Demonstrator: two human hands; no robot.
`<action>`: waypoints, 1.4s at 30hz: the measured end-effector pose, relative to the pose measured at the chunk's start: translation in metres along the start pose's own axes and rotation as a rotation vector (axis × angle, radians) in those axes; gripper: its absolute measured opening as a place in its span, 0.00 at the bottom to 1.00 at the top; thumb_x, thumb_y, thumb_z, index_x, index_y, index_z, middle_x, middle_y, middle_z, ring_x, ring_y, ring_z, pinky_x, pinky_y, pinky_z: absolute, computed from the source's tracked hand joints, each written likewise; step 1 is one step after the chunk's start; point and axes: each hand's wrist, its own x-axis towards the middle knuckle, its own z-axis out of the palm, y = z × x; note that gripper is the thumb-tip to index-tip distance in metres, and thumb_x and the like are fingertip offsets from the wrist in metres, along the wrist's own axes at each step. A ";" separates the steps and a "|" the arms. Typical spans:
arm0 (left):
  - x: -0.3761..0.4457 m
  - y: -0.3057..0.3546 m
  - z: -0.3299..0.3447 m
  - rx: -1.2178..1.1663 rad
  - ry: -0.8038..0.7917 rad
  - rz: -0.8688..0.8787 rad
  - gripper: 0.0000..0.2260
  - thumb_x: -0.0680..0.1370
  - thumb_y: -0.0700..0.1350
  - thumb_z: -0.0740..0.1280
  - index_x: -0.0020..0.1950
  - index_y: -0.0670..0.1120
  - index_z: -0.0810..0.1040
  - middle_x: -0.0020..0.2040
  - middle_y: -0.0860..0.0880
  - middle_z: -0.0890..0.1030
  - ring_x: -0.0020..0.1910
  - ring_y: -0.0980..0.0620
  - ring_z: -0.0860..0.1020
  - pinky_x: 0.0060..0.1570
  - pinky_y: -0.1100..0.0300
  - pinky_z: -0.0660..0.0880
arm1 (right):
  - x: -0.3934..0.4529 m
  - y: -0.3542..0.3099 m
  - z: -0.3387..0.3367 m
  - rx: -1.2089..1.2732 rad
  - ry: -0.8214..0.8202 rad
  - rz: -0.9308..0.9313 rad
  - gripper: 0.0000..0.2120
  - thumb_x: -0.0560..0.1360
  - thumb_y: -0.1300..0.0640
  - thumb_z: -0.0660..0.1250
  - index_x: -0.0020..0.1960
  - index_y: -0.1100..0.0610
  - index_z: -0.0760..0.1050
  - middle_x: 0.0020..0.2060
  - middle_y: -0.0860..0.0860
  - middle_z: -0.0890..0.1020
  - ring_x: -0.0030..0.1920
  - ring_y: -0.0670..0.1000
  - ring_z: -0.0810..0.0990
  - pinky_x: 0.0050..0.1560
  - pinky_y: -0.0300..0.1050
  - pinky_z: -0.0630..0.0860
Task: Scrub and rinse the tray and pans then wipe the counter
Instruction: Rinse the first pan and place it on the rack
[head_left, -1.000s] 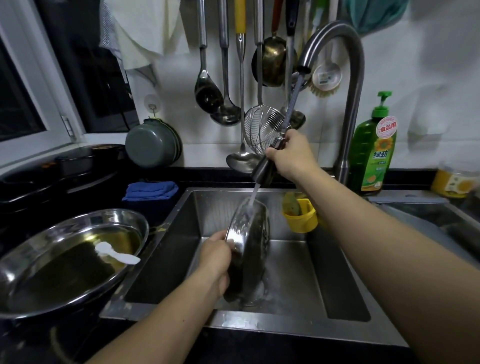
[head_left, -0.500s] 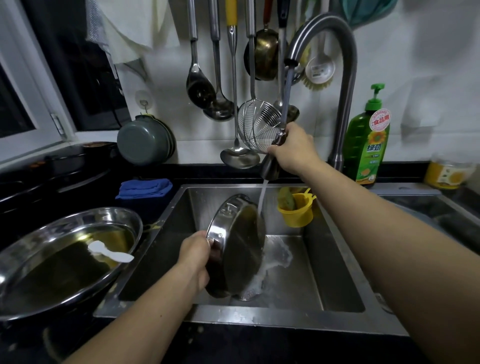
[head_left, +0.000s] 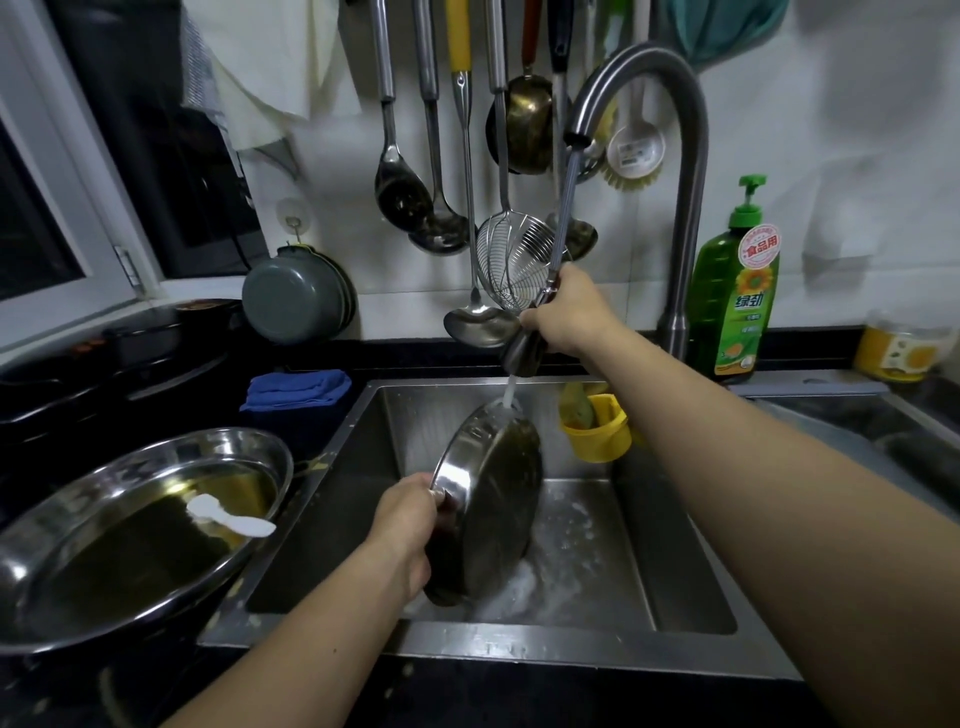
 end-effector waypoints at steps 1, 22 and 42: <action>0.002 -0.001 -0.001 0.009 -0.006 0.004 0.15 0.82 0.32 0.56 0.44 0.41 0.80 0.39 0.40 0.80 0.40 0.44 0.76 0.41 0.54 0.75 | -0.004 -0.007 0.002 0.024 -0.003 -0.002 0.23 0.64 0.52 0.76 0.56 0.47 0.70 0.50 0.51 0.81 0.50 0.57 0.82 0.51 0.60 0.82; 0.026 0.023 0.033 0.067 -0.096 0.031 0.11 0.77 0.26 0.62 0.54 0.39 0.78 0.47 0.36 0.80 0.36 0.44 0.79 0.33 0.53 0.79 | -0.053 -0.026 -0.040 0.102 -0.307 0.003 0.16 0.74 0.67 0.72 0.61 0.62 0.73 0.50 0.60 0.83 0.44 0.57 0.86 0.43 0.56 0.85; 0.022 0.048 0.029 0.275 -0.090 0.133 0.07 0.78 0.29 0.67 0.49 0.38 0.83 0.43 0.39 0.85 0.40 0.41 0.83 0.50 0.42 0.82 | -0.055 -0.019 -0.060 -0.172 -0.206 0.027 0.13 0.75 0.67 0.71 0.45 0.56 0.67 0.46 0.60 0.80 0.45 0.62 0.85 0.44 0.59 0.85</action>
